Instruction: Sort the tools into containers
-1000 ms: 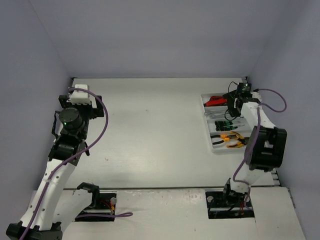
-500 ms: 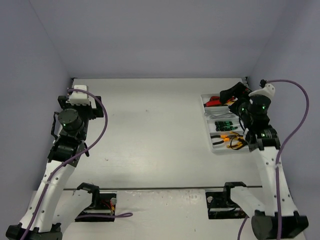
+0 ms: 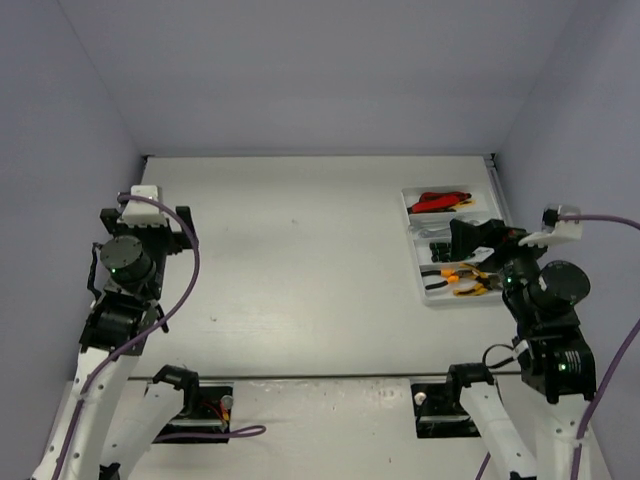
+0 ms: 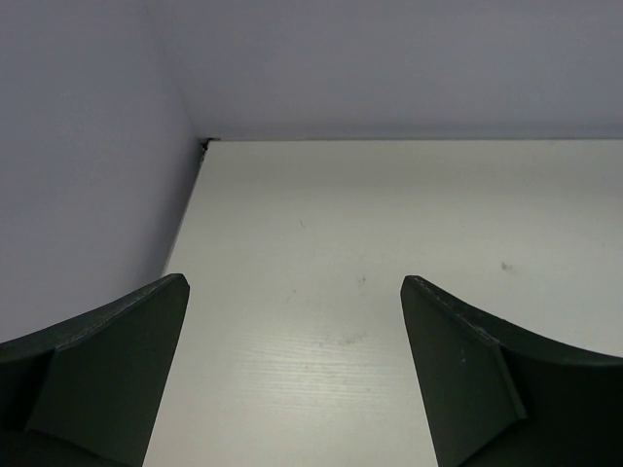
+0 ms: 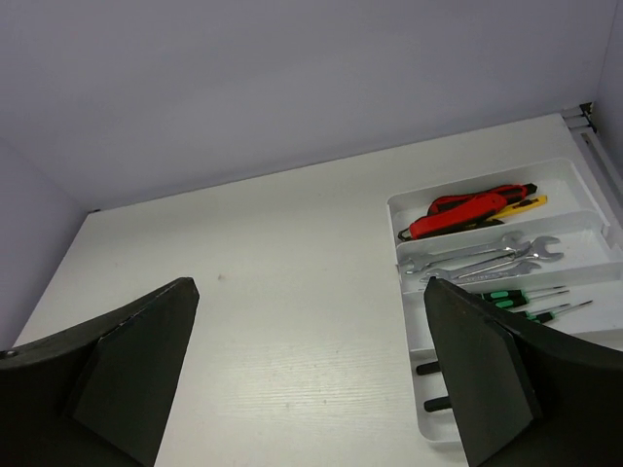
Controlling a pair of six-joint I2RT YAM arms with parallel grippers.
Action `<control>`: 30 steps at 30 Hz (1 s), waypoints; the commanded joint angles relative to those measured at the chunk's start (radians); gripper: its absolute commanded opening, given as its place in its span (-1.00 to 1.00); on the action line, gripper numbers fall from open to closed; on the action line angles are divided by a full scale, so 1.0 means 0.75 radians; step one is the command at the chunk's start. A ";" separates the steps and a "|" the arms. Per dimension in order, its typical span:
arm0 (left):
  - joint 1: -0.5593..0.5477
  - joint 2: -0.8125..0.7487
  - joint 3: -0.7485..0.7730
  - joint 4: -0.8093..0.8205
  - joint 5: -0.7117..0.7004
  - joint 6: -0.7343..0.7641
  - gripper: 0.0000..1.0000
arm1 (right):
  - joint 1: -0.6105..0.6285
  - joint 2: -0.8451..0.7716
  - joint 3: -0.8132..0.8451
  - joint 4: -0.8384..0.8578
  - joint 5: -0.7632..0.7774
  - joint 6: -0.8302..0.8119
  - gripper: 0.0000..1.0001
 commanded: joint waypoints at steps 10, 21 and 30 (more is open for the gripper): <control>0.002 -0.319 -0.084 -0.318 0.065 -0.182 0.76 | 0.139 -0.172 -0.069 -0.017 0.036 -0.224 1.00; 0.004 -0.437 -0.207 -0.334 0.045 -0.197 0.76 | 0.187 -0.286 -0.136 -0.016 0.101 -0.257 1.00; 0.004 -0.470 -0.231 -0.351 0.002 -0.170 0.76 | 0.193 -0.303 -0.142 -0.016 0.136 -0.264 1.00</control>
